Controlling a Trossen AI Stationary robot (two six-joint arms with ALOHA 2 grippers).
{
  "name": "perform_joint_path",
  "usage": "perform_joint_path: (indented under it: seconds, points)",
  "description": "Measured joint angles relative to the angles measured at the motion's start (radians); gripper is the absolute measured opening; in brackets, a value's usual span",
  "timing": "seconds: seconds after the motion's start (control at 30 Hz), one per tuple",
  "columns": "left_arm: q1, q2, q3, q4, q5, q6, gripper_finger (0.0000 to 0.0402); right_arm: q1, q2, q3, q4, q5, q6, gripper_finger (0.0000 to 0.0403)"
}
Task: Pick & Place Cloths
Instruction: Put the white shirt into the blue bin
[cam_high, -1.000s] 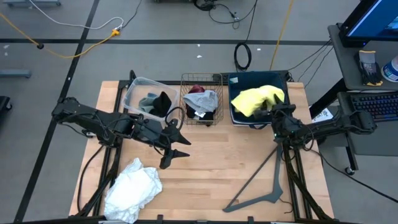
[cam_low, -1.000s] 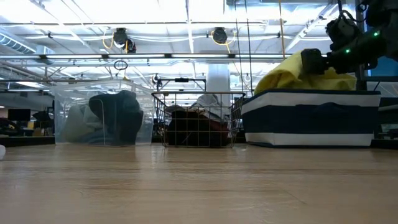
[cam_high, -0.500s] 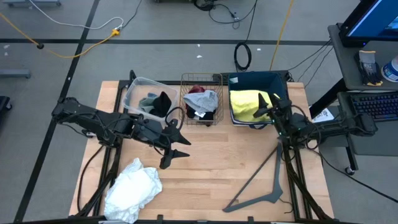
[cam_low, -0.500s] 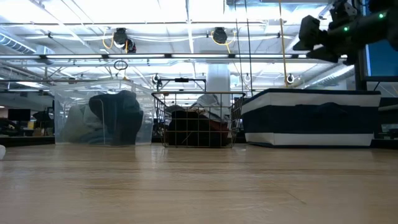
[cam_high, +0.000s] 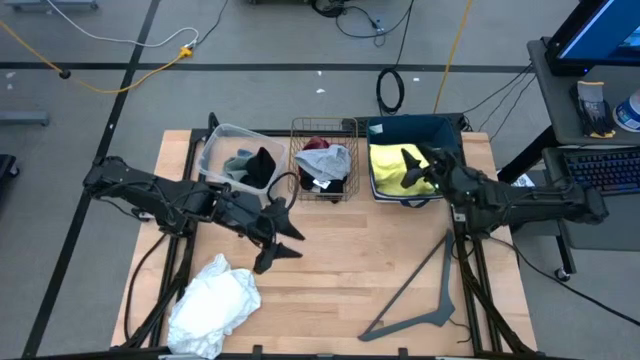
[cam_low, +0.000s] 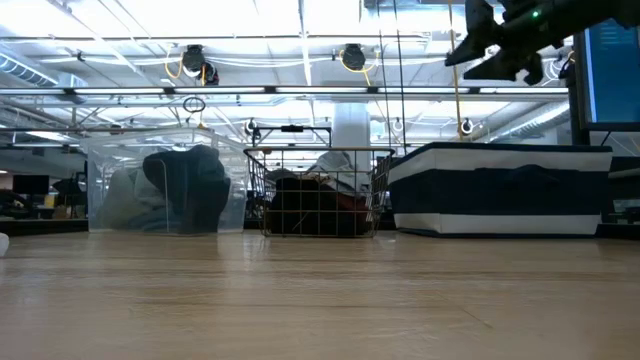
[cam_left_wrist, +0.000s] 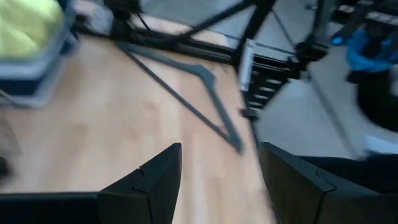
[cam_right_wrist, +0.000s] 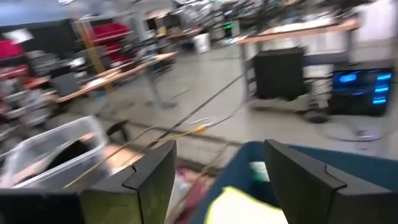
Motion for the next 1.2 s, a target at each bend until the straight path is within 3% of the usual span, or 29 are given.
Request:
perform_joint_path:
  seconds: [0.17, 0.33, 0.53, 0.8, 0.9, 1.2]
  points:
    - [-0.028, 0.0, 0.0, -0.066, 0.118, -0.189, 0.0218, -0.02, 0.033, 0.003, -0.002, -0.198, 0.005, 0.0236]
    - [-0.092, 0.0, 0.0, -0.166, 0.066, -0.345, 0.0218, -0.02, 0.081, 0.003, 0.001, -0.365, -0.046, 0.0236]
    - [-0.191, 0.0, 0.0, -0.206, 0.0, -0.508, 0.0218, -0.006, 0.147, 0.003, 0.002, -0.494, -0.088, 0.0235]
    - [-0.284, 0.0, 0.0, -0.328, -0.095, -0.76, 0.0218, 0.042, 0.224, 0.002, 0.052, -0.516, -0.158, 0.0235]
    - [-0.318, 0.004, 0.0, -0.427, -0.112, -0.878, 0.0218, 0.065, 0.243, 0.002, 0.094, -0.575, -0.197, 0.0235]
    - [-0.403, 0.082, 0.0, -0.63, -0.093, -1.167, 0.0218, 0.169, 0.296, 0.002, 0.184, -0.616, -0.262, 0.0235]
